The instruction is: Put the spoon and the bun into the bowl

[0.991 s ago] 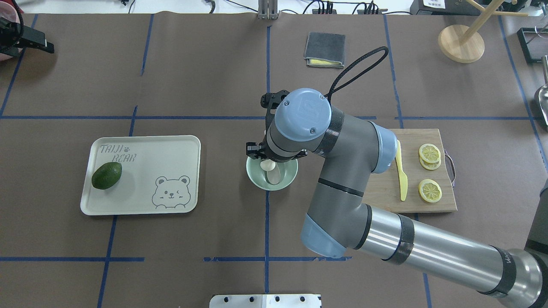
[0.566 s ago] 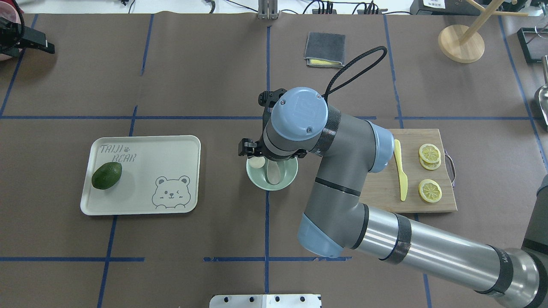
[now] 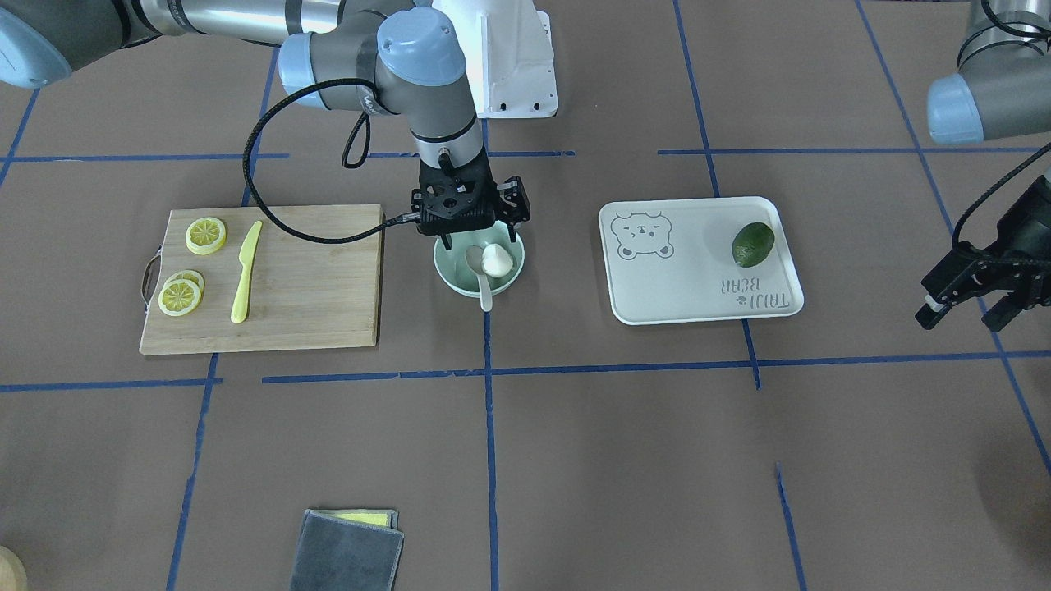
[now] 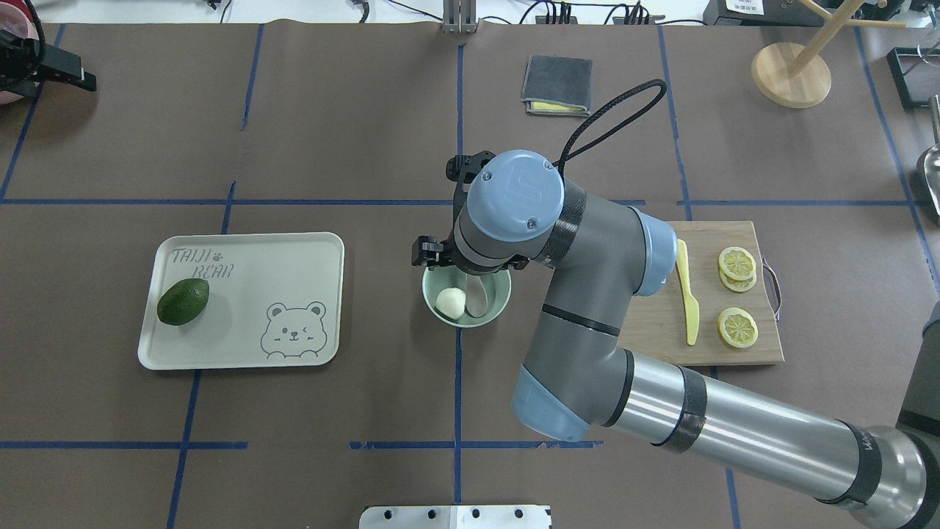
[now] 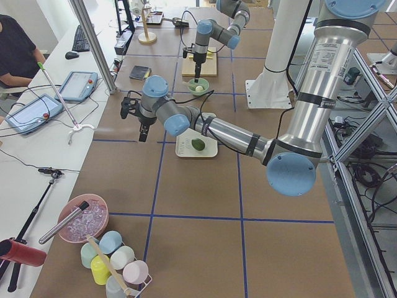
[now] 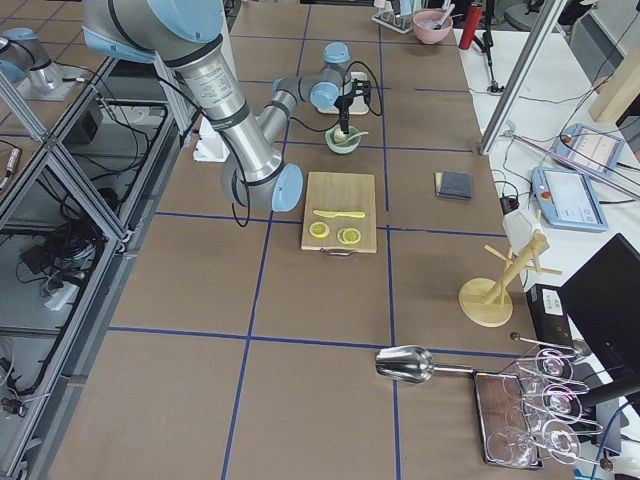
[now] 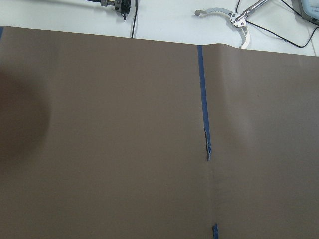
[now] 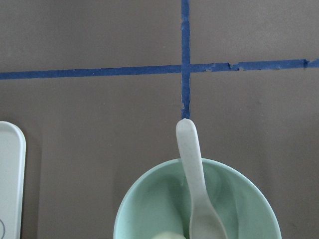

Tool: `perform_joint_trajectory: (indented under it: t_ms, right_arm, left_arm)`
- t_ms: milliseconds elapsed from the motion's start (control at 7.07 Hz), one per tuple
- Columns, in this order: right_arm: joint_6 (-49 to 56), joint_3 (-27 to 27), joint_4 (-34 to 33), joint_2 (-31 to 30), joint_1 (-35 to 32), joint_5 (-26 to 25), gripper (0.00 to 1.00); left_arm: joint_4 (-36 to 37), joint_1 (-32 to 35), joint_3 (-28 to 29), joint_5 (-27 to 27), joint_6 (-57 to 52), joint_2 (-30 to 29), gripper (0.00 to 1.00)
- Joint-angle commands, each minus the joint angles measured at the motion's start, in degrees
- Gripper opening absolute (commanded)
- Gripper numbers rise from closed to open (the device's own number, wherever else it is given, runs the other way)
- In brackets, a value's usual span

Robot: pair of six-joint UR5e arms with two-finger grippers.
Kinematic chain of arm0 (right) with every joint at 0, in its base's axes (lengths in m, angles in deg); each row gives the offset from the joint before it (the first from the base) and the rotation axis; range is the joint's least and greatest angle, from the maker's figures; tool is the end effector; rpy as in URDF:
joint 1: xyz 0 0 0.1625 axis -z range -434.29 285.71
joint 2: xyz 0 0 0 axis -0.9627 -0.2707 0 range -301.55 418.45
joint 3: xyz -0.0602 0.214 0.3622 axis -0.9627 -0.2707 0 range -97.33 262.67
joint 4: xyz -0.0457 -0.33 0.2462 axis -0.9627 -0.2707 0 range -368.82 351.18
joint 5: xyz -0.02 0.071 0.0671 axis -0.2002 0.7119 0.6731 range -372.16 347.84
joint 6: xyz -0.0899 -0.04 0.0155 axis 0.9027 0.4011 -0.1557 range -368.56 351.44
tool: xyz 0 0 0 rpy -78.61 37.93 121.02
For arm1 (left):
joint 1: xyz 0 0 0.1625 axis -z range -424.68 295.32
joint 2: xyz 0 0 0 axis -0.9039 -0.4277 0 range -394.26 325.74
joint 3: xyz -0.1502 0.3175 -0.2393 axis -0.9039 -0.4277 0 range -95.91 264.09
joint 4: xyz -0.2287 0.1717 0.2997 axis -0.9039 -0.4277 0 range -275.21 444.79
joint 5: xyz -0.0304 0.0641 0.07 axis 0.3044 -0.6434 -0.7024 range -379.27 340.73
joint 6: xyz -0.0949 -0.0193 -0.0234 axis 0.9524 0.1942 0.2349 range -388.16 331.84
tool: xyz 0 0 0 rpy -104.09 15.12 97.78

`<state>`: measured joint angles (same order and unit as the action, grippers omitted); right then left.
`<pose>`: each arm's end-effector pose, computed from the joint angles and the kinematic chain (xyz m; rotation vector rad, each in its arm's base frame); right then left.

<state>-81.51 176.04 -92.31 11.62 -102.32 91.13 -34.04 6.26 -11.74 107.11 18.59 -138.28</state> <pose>-0.5641 -0.4254 0.1664 0.1545 -0.9333 0.0698 0.1251 -0.5893 0.4198 0.3641 0.9439 -0.1718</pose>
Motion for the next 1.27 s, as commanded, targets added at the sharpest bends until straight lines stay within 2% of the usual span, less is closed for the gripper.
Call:
perform_joint_trajectory:
  t_ms: [0,142,283,566,708,991,1132]
  right_arm:
    - [0.2,0.2,-0.1,0.0,-0.4,0.1,1.0]
    - [0.7,1.0,-0.3,-0.4,-1.8,0.7,1.0]
    - [1.4,4.2,-2.2,-2.8,-3.5,0.9,1.0]
    - [10.8,14.1,-12.3,-7.8,-8.7,4.2,1.0]
    - [15.3,17.4,-14.4,-10.4,-12.1,6.4,1.0]
    - [25.2,19.4,-14.4,-17.4,-23.4,17.0,1.0]
    - [31.7,19.3,-14.6,-20.4,-27.5,18.9,1.0]
  left_arm:
    - [0.1,0.1,0.3,-0.1,-0.1,0.0,1.0]
    - [0.1,0.3,1.1,-0.1,-2.2,0.3,1.0]
    - [3.9,1.4,1.0,-0.1,-8.0,0.4,1.0]
    - [11.6,6.2,1.2,-0.3,-23.0,2.1,1.0]
    - [13.1,8.3,1.3,-0.1,-28.9,4.2,1.0]
    - [20.0,10.4,1.2,-0.1,-40.3,7.6,1.0]
    - [24.4,11.4,1.2,-0.1,-45.1,7.6,1.0]
